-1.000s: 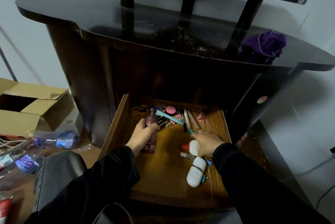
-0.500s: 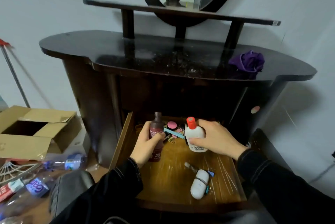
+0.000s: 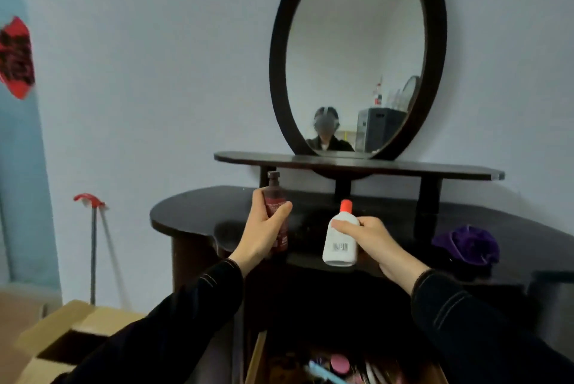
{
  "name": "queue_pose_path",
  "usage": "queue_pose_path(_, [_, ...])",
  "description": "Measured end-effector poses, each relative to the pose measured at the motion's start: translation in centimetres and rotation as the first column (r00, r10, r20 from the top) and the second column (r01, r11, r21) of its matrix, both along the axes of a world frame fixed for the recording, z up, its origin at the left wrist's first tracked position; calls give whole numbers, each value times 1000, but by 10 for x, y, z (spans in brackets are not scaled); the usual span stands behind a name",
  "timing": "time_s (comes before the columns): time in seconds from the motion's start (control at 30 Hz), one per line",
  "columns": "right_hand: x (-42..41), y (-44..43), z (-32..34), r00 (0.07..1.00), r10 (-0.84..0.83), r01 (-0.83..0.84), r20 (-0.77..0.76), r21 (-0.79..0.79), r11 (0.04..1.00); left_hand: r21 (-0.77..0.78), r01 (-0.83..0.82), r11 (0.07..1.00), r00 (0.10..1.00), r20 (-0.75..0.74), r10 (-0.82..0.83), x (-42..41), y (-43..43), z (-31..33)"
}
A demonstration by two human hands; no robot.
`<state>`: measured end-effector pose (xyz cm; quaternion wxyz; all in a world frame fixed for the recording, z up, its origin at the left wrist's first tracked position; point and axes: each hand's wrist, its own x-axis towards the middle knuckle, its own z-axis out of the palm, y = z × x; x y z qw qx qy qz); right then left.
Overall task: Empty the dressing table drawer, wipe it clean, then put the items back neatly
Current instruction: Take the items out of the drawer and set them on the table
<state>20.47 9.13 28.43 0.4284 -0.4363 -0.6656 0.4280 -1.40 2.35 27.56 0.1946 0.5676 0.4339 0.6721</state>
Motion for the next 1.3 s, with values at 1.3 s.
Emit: queue_pose_path(1.3, [-106, 96, -40, 668, -325, -174, 669, 566, 806, -176, -613, 770, 655, -658, 371, -56, 133, -23])
